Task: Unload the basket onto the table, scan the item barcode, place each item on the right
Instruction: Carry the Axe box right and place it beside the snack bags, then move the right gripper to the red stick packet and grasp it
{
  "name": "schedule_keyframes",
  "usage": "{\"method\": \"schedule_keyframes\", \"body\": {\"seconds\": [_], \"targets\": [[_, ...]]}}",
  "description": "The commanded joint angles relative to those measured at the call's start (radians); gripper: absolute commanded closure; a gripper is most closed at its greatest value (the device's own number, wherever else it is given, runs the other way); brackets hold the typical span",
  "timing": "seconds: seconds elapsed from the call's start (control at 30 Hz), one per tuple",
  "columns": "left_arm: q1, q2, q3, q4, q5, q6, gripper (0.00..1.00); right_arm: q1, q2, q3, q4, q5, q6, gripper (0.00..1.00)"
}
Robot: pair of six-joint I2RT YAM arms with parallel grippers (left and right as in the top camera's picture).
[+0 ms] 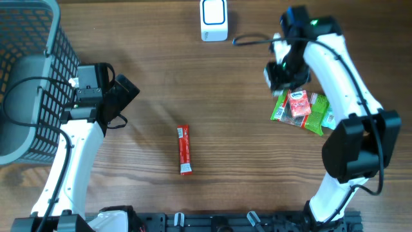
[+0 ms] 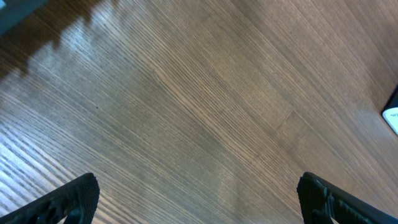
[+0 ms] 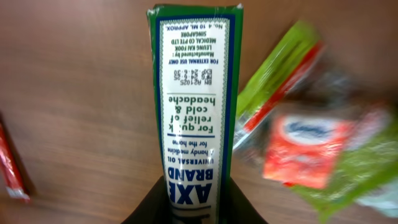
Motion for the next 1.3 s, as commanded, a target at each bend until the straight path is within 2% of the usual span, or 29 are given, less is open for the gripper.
{"method": "schedule_keyframes", "body": {"seconds": [0.0,0.13,0.23,0.3,0.37,0.57,0.7,0.83,0.9,0.93,1.03,1.1,1.17,1.2,1.27], "targets": [[-0.003,0.003,0.001,0.003,-0.017,0.011,0.0,0.006,0.007,-0.151,0.067,-0.051,0.049,0.79],[-0.003,0.003,0.001,0.003,-0.017,0.011,0.0,0.006,0.007,-0.261,0.146,-0.052,0.058,0.78],[-0.003,0.003,0.001,0.003,-0.017,0.011,0.0,0.007,0.007,-0.282,0.159,-0.051,0.054,0.64],[-0.003,0.003,0.001,0.003,-0.017,0.011,0.0,0.006,0.007,-0.282,0.16,-0.051,0.055,0.43],[-0.003,0.003,0.001,0.003,-0.017,0.011,0.0,0.007,0.007,-0.282,0.16,-0.051,0.055,0.28],[-0.003,0.003,0.001,0.003,-0.017,0.011,0.0,0.026,-0.032,-0.187,0.077,-0.107,0.054,0.3],[-0.003,0.003,0.001,0.003,-0.017,0.011,0.0,0.123,-0.113,-0.174,0.134,-0.182,0.081,0.3],[-0.003,0.003,0.001,0.003,-0.017,0.011,0.0,0.283,-0.124,-0.177,0.233,-0.187,0.226,0.18],[-0.003,0.003,0.001,0.003,-0.017,0.011,0.0,0.367,-0.124,-0.19,0.309,-0.187,0.306,0.0],[-0.003,0.003,0.001,0.003,-0.017,0.011,0.0,0.43,-0.123,-0.202,0.349,-0.187,0.374,0.0],[-0.003,0.003,0.001,0.003,-0.017,0.011,0.0,0.527,-0.122,-0.233,0.436,-0.185,0.445,0.04],[-0.003,0.003,0.001,0.003,-0.017,0.011,0.0,0.592,-0.122,-0.256,0.478,-0.148,0.494,0.18],[-0.003,0.003,0.001,0.003,-0.017,0.011,0.0,0.642,-0.122,-0.272,0.494,-0.039,0.566,0.23],[-0.003,0.003,0.001,0.003,-0.017,0.011,0.0,0.679,-0.122,-0.283,0.504,0.038,0.619,0.37],[-0.003,0.003,0.001,0.003,-0.017,0.011,0.0,0.708,-0.122,-0.298,0.527,0.067,0.665,0.48]]}}
